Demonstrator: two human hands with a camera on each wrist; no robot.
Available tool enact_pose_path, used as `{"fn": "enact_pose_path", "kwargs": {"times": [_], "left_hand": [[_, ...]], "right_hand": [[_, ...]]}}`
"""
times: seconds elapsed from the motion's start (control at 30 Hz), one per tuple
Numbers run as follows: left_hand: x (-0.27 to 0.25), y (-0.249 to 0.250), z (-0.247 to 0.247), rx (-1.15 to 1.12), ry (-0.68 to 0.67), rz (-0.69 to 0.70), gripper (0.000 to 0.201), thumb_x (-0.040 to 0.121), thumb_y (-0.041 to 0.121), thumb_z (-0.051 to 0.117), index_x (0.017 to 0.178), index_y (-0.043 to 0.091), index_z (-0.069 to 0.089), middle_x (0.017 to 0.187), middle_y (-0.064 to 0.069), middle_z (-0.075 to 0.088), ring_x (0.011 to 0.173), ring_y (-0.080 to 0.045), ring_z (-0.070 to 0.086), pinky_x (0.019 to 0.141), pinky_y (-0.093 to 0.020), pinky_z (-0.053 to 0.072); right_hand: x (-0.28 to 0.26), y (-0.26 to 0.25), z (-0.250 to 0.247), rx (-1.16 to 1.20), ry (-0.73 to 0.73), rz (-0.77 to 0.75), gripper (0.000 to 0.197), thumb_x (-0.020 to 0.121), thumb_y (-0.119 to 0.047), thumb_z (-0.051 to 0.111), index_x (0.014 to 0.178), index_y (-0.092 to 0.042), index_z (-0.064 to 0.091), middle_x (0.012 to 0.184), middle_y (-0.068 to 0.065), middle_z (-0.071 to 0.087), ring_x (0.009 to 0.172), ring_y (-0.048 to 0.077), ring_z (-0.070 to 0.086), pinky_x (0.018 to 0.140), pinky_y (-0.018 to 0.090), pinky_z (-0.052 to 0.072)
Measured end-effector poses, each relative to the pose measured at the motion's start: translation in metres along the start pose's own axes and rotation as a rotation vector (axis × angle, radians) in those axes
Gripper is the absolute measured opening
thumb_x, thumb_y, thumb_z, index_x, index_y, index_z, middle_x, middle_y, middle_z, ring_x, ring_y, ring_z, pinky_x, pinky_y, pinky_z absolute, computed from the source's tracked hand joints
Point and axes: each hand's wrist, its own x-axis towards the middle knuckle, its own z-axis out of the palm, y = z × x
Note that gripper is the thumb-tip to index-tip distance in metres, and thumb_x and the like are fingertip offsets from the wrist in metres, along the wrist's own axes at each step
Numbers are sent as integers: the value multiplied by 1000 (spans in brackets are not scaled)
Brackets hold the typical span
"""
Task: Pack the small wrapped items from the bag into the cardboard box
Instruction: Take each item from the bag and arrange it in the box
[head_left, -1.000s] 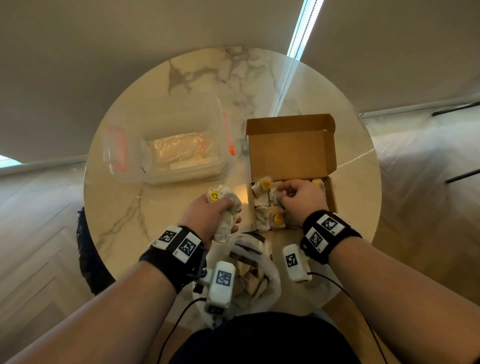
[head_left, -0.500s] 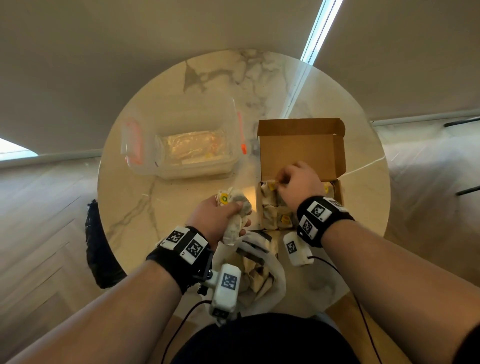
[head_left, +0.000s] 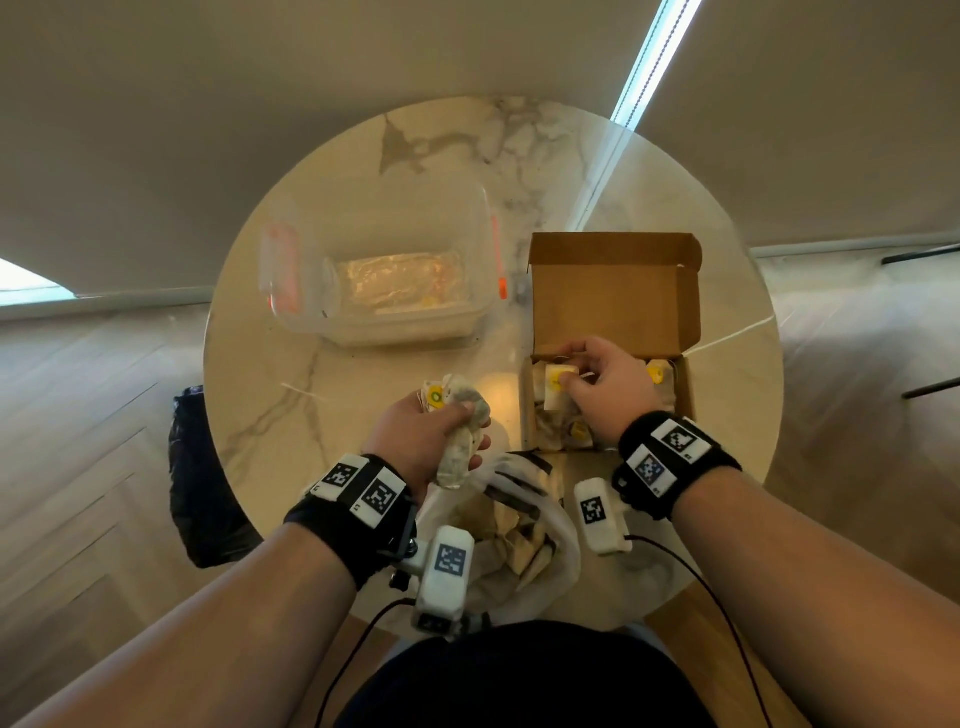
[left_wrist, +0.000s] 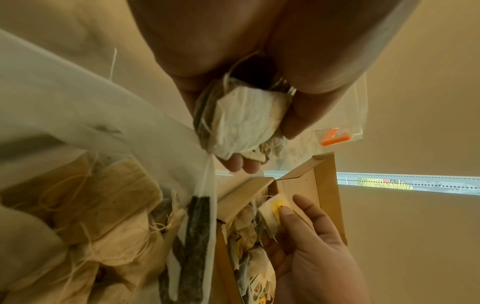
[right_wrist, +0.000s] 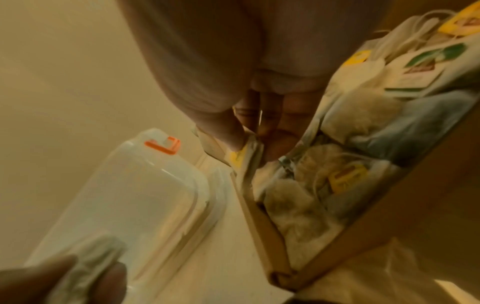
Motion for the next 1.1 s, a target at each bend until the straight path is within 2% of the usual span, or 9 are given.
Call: {"fn": "enact_pose_path", "kwargs": {"times": [0.13,0.23,0.37,0.47,0.6,0.77,0.87,1.0,1.1], "left_hand": [[-1,2,-8,-17,2,-5,21,100,10,65,119,3,66,100,-19,79,83,-30,76,82,-49,61],[-3,3,-12,-46,3,-2,22,98,7,61,118,1,66,98,-20,79,81,-31,74,81,-49,60],[-5,4,-14,-80,-12,-4,16,98,3,58,111,1,66,103,-26,77,84,-35,72,89,-54,57],[-5,5,-13,-86,-20,-2,16,99,3,55,110,1,66,102,-25,77,84,-36,72,92,-57,56],[-3,6,-14,-73,-23,4,14,99,2,53,104,3,66,96,-24,77,84,-37,70,92,-57,55],[0,7,-15,-61,-15,-1,14,99,2,53,107,3,65,91,-21,78,82,-35,71,88,-53,55],[2,6,-16,-43,-19,4,15,100,2,54,109,3,65,90,-20,78,80,-33,72,89,-55,57],[4,5,-16,-11,-42,22,13,103,7,57,110,4,67,92,-18,79,81,-31,73,91,-56,58],[4,6,-14,-1,-76,40,15,105,10,57,115,3,66,98,-21,79,81,-29,75,78,-47,61]], "right_hand": [[10,-1,15,-48,97,59,17,97,-26,70,110,-33,60,106,-11,70,89,7,64,72,25,51],[14,-6,23,-137,143,33,13,96,-29,71,105,-29,61,98,-8,67,91,15,63,76,30,52],[13,-2,26,-298,148,-67,15,94,-24,68,110,-23,69,107,-3,62,100,20,61,91,40,55],[11,6,29,-294,174,-77,16,93,-17,68,106,-24,73,108,-4,61,104,22,62,96,44,56],[12,9,31,-154,196,13,15,92,-16,70,98,-30,71,105,-3,69,101,20,65,91,37,57],[12,14,33,-386,215,-120,18,93,-19,72,110,-20,77,117,-1,62,111,21,58,92,25,42],[13,18,34,-421,251,-131,21,95,-27,70,114,-21,76,121,3,61,114,23,56,96,31,47],[14,14,34,-558,107,-147,28,102,-29,58,124,-23,74,123,3,70,117,27,58,101,41,50],[12,4,27,-599,21,-114,29,104,-33,55,126,-27,72,124,1,70,117,25,58,100,41,51]]}}
